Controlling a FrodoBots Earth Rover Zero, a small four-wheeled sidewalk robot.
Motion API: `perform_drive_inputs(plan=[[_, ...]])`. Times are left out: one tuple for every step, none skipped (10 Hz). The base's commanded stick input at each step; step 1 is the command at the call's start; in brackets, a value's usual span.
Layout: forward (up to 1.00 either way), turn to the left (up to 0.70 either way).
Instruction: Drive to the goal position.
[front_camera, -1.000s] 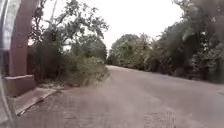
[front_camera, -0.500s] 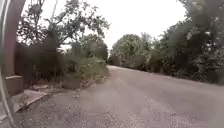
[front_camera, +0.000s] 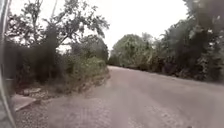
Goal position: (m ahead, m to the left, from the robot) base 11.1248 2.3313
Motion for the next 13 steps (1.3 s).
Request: perform_drive_inputs(plan=[[0.7, 0.0], [0.7, 0.0], [0.7, 0.0], [0.7, 0.0], [0.7, 0.0], [0.7, 0.0], [0.7, 0.0], [0.7, 0.0], [0.7, 0.0], [0.7, 0.0], [0.7, 0.0], [0.7, 0.0], [0.7, 0.0]])
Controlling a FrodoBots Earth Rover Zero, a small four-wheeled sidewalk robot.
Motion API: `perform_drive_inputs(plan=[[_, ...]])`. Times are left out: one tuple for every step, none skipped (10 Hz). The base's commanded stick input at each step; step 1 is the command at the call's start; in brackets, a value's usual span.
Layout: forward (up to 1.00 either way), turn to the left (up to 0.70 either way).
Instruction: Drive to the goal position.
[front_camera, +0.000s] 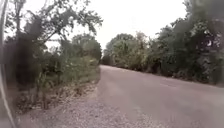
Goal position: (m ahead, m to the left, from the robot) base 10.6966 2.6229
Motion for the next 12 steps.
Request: perform_drive_inputs(plan=[[0.7, 0.0], [0.7, 0.0], [0.7, 0.0], [0.7, 0.0], [0.7, 0.0], [0.7, 0.0], [0.7, 0.0], [0.7, 0.0], [0.7, 0.0], [0.7, 0.0], [0.7, 0.0], [0.7, 0.0]])
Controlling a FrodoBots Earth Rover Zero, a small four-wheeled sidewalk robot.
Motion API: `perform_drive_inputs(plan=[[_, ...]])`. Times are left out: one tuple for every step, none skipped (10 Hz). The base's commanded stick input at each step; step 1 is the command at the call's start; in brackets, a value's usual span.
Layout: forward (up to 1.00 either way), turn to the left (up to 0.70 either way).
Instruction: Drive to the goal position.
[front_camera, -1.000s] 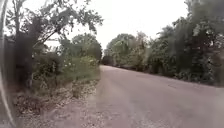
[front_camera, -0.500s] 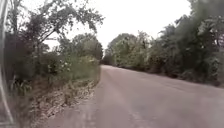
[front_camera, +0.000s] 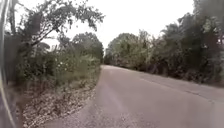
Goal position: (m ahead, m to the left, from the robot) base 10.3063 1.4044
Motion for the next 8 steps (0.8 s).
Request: perform_drive_inputs(plan=[[0.7, 0.0], [0.7, 0.0], [0.7, 0.0], [0.7, 0.0], [0.7, 0.0], [0.7, 0.0], [0.7, 0.0], [0.7, 0.0]])
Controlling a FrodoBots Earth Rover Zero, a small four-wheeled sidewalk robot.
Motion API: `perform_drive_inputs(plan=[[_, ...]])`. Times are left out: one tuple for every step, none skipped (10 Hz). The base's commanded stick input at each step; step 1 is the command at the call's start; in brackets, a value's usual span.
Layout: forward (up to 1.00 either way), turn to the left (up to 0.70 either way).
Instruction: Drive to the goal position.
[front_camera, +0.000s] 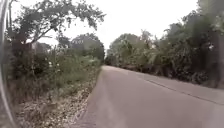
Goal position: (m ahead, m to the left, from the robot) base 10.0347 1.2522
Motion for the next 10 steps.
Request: perform_drive_inputs(plan=[[0.7, 0.0], [0.7, 0.0], [0.7, 0.0], [0.7, 0.0], [0.7, 0.0], [0.7, 0.0], [0.7, 0.0], [0.7, 0.0], [0.7, 0.0], [0.7, 0.0]])
